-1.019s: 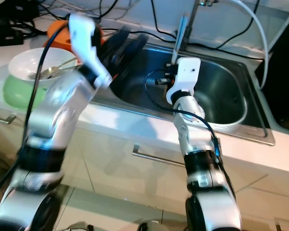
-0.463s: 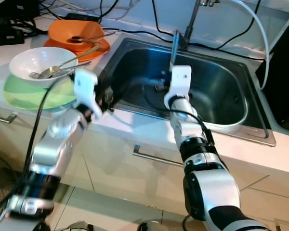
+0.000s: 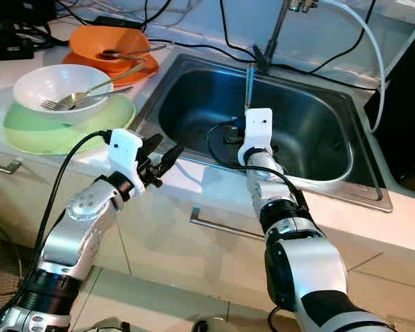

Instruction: Kitchen organization

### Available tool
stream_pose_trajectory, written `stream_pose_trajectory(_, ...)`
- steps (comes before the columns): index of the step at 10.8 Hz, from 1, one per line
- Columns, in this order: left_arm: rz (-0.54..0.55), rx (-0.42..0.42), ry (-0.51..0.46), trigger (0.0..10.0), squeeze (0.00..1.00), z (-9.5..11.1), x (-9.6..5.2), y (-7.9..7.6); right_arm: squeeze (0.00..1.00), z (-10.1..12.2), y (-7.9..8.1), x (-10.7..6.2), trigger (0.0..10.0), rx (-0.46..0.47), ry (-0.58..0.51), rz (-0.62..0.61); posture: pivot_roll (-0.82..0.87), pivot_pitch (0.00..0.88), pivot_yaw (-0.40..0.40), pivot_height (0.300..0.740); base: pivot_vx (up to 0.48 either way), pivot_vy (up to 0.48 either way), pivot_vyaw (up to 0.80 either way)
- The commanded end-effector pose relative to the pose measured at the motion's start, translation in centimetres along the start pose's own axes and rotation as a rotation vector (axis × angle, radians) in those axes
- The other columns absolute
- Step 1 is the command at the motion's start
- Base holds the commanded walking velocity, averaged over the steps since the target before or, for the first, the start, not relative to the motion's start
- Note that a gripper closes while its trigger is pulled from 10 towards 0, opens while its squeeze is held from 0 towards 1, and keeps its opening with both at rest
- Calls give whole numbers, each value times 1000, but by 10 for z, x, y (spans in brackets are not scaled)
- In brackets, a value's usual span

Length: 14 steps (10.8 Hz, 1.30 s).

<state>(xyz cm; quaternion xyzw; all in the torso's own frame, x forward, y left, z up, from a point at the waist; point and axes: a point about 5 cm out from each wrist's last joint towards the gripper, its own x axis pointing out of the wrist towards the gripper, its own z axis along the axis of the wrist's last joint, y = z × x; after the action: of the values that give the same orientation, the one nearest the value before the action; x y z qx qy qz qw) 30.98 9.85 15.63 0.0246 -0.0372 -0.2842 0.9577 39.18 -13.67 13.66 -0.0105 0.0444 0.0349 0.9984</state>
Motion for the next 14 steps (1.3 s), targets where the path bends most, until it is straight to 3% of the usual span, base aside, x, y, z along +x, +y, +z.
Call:
stream_pose_trajectory(1, -22, 8, 6, 10000, 0, 0, 0, -6, 16, 5, -7, 2, 10000, -5, -9, -17, 47, 59, -156, 719, 0, 0, 0)
stream_pose_trajectory(2, -24, 8, 8, 10000, 0, 1, -1, -7, 1000, 4, -6, 2, 10000, -2, -3, -15, 50, 57, -156, 719, 0, 0, 0)
stream_pose_trajectory(4, -33, 5, 13, 10000, 0, 0, -2, -10, 1000, 3, -4, 2, 10000, 6, 2, -5, 51, 54, -153, 719, 0, 0, 0)
stream_pose_trajectory(5, -36, 3, 15, 10000, 0, 0, -2, -11, 27, 2, -2, 2, 10000, 5, 3, 1, 57, 44, -145, 719, 0, 0, 0)
stream_pose_trajectory(10, -59, 32, 54, 10000, 0, 1, -11, -5, 0, -5, 12, -1, 10000, 89, -4, -6, 99, 15, -47, 719, 0, 0, 0)
stream_pose_trajectory(14, -59, 33, 56, 10000, 0, 2, -9, -5, 0, 8, 4, 1, 10000, 113, -64, -32, 81, 17, -30, 719, 0, 0, 0)
